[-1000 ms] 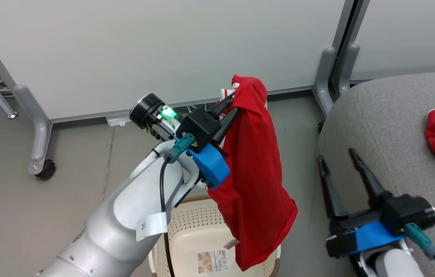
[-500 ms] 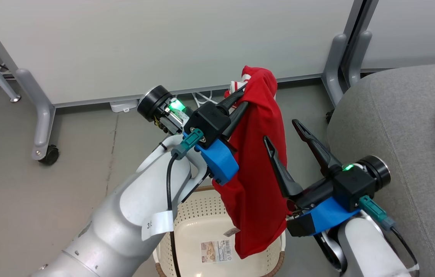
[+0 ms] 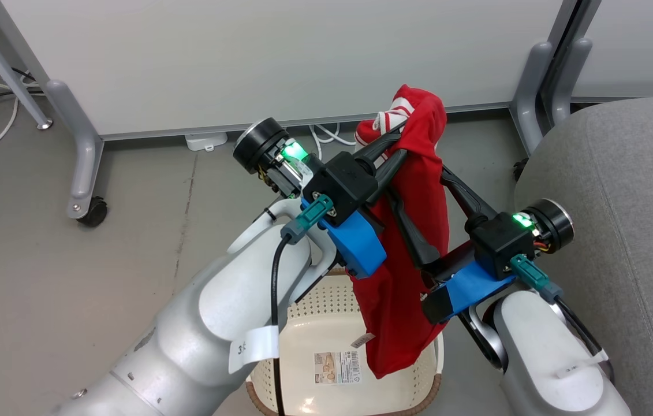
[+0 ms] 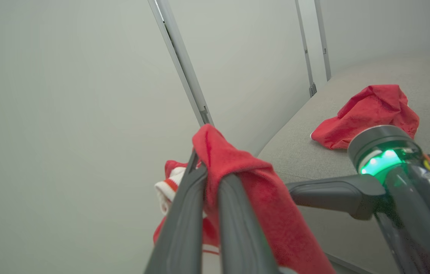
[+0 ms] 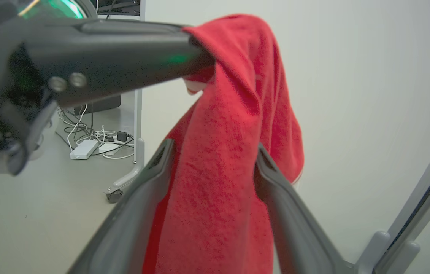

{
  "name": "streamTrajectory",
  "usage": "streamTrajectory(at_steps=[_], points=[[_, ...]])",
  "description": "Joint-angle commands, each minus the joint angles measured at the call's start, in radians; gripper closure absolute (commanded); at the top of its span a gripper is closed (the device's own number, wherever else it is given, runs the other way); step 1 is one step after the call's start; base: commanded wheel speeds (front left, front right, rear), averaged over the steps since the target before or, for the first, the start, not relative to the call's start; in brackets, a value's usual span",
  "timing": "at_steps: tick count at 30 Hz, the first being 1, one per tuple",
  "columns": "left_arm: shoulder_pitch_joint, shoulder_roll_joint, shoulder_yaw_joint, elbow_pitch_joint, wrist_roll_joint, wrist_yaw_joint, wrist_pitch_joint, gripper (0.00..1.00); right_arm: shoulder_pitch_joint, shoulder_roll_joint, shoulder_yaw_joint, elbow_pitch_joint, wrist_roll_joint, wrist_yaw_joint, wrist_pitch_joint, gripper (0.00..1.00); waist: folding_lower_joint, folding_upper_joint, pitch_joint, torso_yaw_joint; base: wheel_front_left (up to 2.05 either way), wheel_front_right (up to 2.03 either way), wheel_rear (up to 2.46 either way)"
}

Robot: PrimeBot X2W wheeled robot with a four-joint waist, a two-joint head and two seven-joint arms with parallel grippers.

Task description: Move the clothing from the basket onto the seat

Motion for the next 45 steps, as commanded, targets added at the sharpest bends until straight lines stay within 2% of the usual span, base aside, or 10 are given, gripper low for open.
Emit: streamTrajectory(at_steps=[1, 8, 9, 10, 11, 31, 32, 34, 45], points=[[-0.018, -0.001, -0.001, -0.007, -0.001, -0.001, -0.005, 1.00, -0.010, -0.001, -0.003, 0.019, -0.004, 0.000, 0.001, 0.00, -0.0001, -0.0001, 0.000, 0.004, 0.00, 0.00, 0.00], [-0.019, -0.005, -0.007, -0.023, -0.005, -0.001, -0.005, 1.00, -0.017, -0.001, -0.011, 0.109, 0.018, 0.000, 0.001, 0.00, -0.0001, -0.0001, -0.005, 0.015, 0.00, 0.00, 0.00], [-0.018, -0.005, -0.007, -0.023, -0.005, -0.001, -0.005, 1.00, -0.016, -0.001, -0.009, 0.119, 0.022, 0.000, 0.001, 0.61, -0.0001, -0.0001, -0.006, 0.015, 0.00, 0.00, 0.00], [-0.017, -0.005, -0.006, -0.024, -0.004, -0.001, -0.005, 1.00, -0.018, -0.001, -0.009, 0.125, 0.026, 0.000, 0.001, 0.84, -0.0001, -0.0001, -0.007, 0.014, 0.00, 0.00, 0.00], [-0.015, -0.005, -0.005, -0.024, -0.003, -0.001, -0.005, 1.00, -0.019, -0.001, -0.007, 0.131, 0.031, 0.000, 0.001, 1.00, -0.0001, -0.0001, -0.008, 0.013, 0.00, 0.00, 0.00], [0.009, 0.002, -0.006, -0.012, -0.005, -0.001, -0.005, 1.00, -0.016, -0.001, 0.006, 0.129, 0.064, 0.000, 0.001, 1.00, -0.0001, -0.0001, -0.021, 0.001, 0.00, 0.00, 0.00], [0.009, 0.002, -0.006, -0.009, -0.007, -0.001, -0.005, 0.85, -0.016, -0.001, 0.006, 0.129, 0.064, 0.000, 0.001, 1.00, -0.0001, -0.0001, -0.021, 0.001, 0.00, 0.00, 0.00], [0.010, 0.001, -0.001, -0.008, -0.008, -0.001, -0.005, 0.00, -0.015, -0.001, 0.007, 0.127, 0.067, 0.000, 0.001, 1.00, -0.0001, -0.0001, -0.022, 0.000, 0.00, 0.00, 0.00], [0.009, -0.002, 0.007, 0.000, 0.000, -0.001, -0.005, 0.00, -0.015, -0.001, -0.002, 0.114, 0.069, 0.000, 0.001, 1.00, -0.0001, -0.0001, -0.015, -0.002, 0.00, 0.00, 0.00]])
